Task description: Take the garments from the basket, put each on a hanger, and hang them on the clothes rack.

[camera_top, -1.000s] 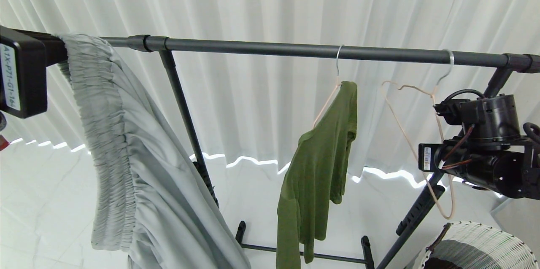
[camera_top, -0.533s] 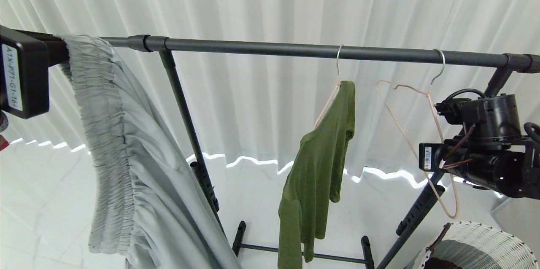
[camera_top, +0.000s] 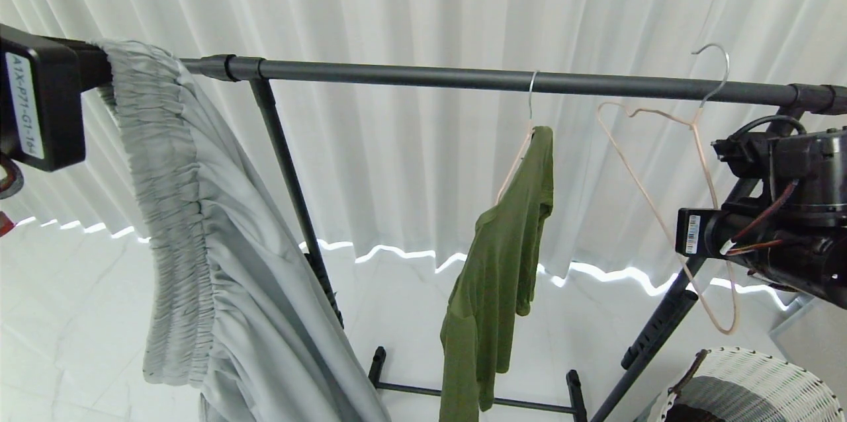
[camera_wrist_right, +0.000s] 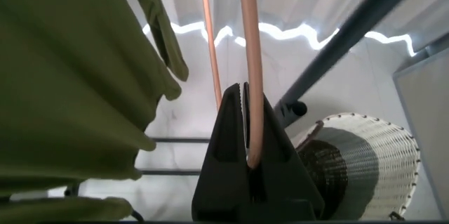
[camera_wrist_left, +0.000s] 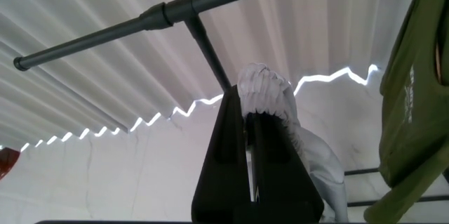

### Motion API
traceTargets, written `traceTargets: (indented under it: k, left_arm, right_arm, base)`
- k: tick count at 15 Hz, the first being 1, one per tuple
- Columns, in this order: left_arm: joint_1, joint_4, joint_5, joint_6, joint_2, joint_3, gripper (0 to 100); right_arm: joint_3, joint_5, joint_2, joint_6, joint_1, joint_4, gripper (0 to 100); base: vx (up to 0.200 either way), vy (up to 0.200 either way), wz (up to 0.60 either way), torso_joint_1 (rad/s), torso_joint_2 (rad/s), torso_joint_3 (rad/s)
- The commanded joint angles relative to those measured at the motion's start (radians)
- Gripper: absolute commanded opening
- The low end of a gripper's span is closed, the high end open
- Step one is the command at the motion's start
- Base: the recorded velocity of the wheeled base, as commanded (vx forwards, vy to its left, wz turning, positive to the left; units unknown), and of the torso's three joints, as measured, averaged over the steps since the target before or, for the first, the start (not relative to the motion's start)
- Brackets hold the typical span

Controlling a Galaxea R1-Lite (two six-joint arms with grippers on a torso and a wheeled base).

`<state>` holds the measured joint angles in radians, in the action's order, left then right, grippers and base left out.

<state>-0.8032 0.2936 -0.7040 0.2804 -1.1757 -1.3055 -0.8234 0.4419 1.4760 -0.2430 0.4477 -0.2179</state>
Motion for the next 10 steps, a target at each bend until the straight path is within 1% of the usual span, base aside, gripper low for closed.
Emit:
traceTargets:
  k: [1, 3, 4, 7, 10]
  left_arm:
    - [0.001, -0.025, -0.002, 0.005, -0.002, 0.032, 0]
    - [0.002, -0.03, -0.002, 0.034, 0.001, 0.04, 0]
    - [0.002, -0.03, -0.002, 0.051, -0.001, 0.038, 0]
    - [0.002, -0.031, -0.002, 0.054, -0.002, 0.038, 0]
    - [0.002, -0.03, -0.002, 0.057, -0.001, 0.037, 0]
  right_arm:
    - [0.012, 0.0, -0.08, 0.001, 0.011, 0.026, 0]
    - [0.024, 0.0, -0.148, 0.001, 0.023, 0.08, 0]
    - [0.038, -0.002, -0.18, 0.001, 0.028, 0.101, 0]
    - [0.087, -0.003, -0.243, 0.002, 0.031, 0.118, 0]
    - [0.139, -0.009, -0.292, 0.033, 0.031, 0.121, 0]
  base:
    - [0.0, 0.0, 0.0, 0.0, 0.0, 0.0]
    - [0.0, 0.0, 0.0, 0.0, 0.0, 0.0]
    - [-0.2, 0.0, 0.0, 0.002, 0.01, 0.007]
    - [-0.2, 0.0, 0.0, 0.009, 0.0, 0.004]
    - [-0.2, 0.0, 0.0, -0.002, 0.0, 0.004]
